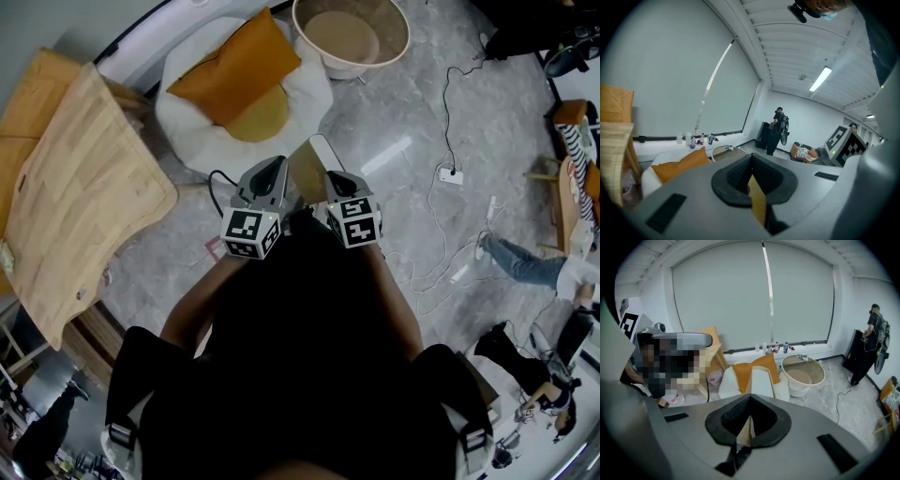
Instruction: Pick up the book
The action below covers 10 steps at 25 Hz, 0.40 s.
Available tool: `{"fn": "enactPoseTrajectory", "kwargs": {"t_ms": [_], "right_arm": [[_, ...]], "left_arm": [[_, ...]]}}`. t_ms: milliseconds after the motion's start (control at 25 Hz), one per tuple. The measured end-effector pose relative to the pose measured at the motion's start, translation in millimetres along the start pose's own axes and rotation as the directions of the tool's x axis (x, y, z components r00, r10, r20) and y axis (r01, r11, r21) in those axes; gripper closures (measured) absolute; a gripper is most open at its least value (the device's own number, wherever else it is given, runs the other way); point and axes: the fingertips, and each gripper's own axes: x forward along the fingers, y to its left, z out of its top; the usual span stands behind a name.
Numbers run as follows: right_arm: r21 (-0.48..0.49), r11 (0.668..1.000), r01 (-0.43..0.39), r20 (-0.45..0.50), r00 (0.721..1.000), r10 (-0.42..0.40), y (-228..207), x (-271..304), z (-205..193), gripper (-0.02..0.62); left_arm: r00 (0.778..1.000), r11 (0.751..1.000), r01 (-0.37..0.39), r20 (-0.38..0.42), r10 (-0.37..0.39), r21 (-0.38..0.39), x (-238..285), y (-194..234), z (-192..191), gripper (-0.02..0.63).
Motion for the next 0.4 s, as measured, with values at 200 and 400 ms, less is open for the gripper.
{"fn": "enactPoseTrajectory", "kwargs": {"t_ms": [200, 400], "right_arm": [[-0.004, 1.0, 0.0, 0.004, 1.0, 0.0, -0.2, 2.5, 1.6, 0.591], [-0.017, 1.0, 0.0, 0.001, 1.0, 0.0, -2.1, 4.1, 0.4, 0.591]], "left_arm": [[1.0, 1.0, -0.002, 0.0, 0.002, 0.0, 1.3, 2.8, -1.5, 0.598], [1.0, 1.0, -0.001, 0.001, 0.001, 0.004, 5.2, 1.4, -3.0, 0.598]]}}
